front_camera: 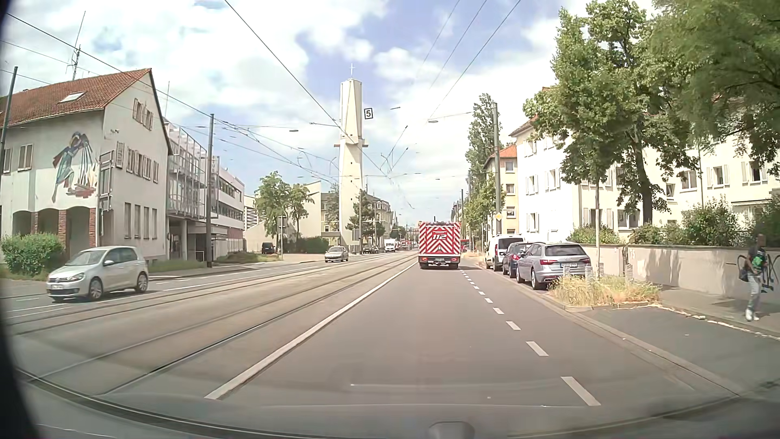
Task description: Follow the waypoints while adhering to traffic rules and regulations
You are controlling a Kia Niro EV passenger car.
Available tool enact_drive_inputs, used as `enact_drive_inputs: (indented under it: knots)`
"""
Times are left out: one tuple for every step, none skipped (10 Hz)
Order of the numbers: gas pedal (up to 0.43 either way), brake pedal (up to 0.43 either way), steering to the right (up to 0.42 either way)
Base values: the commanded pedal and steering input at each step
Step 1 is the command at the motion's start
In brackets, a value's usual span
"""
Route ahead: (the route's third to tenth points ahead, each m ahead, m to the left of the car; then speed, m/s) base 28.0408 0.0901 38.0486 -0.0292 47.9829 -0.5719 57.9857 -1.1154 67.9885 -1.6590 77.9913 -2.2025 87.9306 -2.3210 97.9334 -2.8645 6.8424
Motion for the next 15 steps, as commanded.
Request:
enact_drive_inputs:
  knots:
    - [0.0, 0.299, 0.027]
    - [0.0, 0.299, 0.027]
    - [0.0, 0.299, 0.027]
    - [0.0, 0.299, 0.027]
    - [0.0, 0.299, 0.027]
    - [0.0, 0.299, 0.027]
    - [0.0, 0.299, 0.027]
    - [0.0, 0.299, 0.026]
    - [0.0, 0.299, 0.027]
    - [0.0, 0.299, 0.026]
    - [0.0, 0.299, 0.026]
    - [0.0, 0.299, 0.025]
    - [0.0, 0.299, 0.025]
    - [0.0, 0.299, 0.024]
    - [0.0, 0.299, 0.023]
